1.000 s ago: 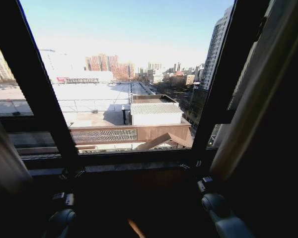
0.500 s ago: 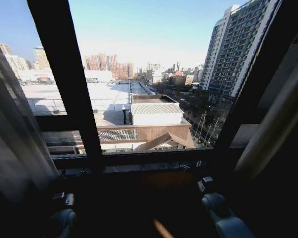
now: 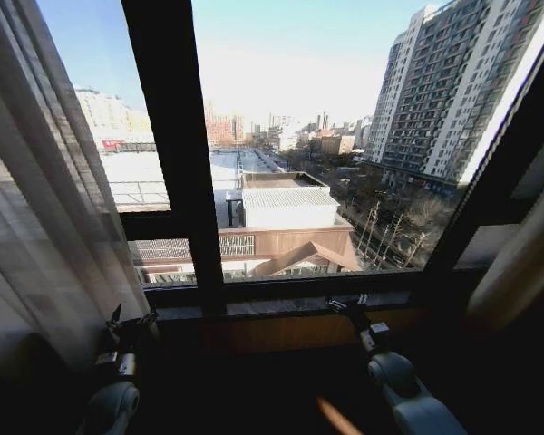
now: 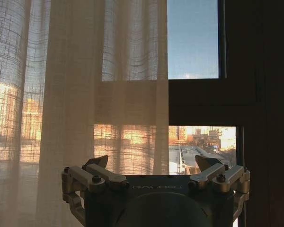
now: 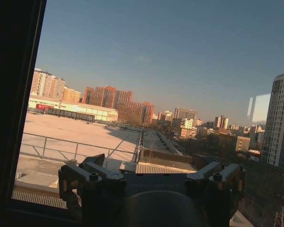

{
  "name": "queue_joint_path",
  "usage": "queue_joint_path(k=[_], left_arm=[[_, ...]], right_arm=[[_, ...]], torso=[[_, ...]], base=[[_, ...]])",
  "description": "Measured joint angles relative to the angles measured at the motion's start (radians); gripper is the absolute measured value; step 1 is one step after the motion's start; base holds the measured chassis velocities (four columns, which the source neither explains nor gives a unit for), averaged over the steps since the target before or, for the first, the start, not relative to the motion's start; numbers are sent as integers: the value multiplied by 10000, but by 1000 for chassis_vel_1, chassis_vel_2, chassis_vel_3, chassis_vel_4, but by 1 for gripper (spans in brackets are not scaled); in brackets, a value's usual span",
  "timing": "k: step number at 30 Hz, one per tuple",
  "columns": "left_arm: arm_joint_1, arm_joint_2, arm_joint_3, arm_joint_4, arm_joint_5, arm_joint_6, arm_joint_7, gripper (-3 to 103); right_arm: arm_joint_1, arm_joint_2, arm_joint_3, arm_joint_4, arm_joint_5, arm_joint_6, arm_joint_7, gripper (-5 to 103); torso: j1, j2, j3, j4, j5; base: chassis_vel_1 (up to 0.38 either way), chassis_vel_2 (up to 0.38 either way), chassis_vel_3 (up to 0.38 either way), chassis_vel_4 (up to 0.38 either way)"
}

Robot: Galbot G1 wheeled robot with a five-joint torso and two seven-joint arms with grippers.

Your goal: Open the curtains by pulling them apart, changing their state from closed to fully open.

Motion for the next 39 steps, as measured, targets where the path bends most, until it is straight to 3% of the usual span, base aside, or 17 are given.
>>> queue_joint_path(k=[8, 14, 23, 39], left_arm=[[0, 1, -3, 1, 0, 0, -17, 100], [0, -3, 3, -1, 0, 0, -14, 100], [0, -1, 3, 0, 0, 0, -6, 100], [0, 0, 0, 0, 0, 0, -2, 100]], right_arm=[[0, 1, -1, 1, 0, 0, -1, 100], [0, -3, 1, -1, 0, 0, 2, 100], [0, -2, 3, 0, 0, 0, 3, 100], [0, -1, 1, 0, 0, 0, 1, 100]], torso=[[1, 1, -1, 3, -12], [0, -1, 0, -7, 8], [0, 0, 0, 0, -13], [0, 0, 0, -1, -7]], base=[[192, 176, -186, -191], [-10, -7, 9, 10], [-24, -21, 25, 23], [0, 0, 0, 0]])
